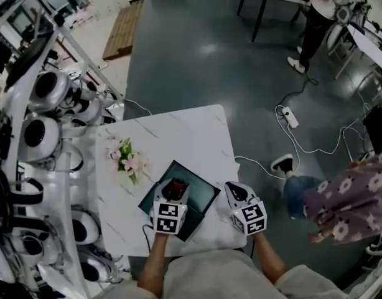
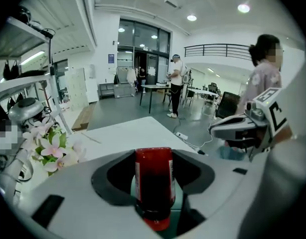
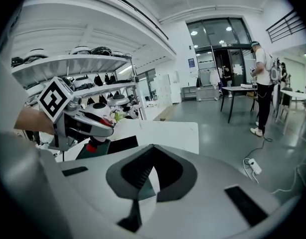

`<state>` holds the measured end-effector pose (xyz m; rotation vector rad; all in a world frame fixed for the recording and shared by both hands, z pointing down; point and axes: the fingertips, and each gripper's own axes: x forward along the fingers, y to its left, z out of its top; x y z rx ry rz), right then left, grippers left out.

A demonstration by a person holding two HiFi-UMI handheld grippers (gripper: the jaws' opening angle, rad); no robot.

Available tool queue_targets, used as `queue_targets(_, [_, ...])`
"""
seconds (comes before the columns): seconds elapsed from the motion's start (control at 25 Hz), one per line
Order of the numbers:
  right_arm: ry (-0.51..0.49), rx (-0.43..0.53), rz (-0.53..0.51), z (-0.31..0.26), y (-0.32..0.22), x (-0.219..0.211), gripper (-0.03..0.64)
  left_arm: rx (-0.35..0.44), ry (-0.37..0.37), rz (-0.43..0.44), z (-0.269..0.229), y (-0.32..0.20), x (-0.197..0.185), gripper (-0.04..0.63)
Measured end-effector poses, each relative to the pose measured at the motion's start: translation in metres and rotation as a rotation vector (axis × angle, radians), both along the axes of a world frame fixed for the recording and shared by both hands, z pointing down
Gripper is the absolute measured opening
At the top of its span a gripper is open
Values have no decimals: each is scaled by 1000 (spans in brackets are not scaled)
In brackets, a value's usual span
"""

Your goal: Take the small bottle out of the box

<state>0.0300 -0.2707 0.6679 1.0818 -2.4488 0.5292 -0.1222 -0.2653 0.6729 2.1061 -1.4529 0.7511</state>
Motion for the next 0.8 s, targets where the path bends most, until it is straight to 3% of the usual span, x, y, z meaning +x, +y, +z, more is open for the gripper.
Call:
queue_targets(0.44, [0,53,17,-29,0,-7,20,88,73,-96,-28,21,-33,233])
queue_targets(0.8, [4,136,52,-68,-11,7,20,181,136,-101,-72,14,-30,233])
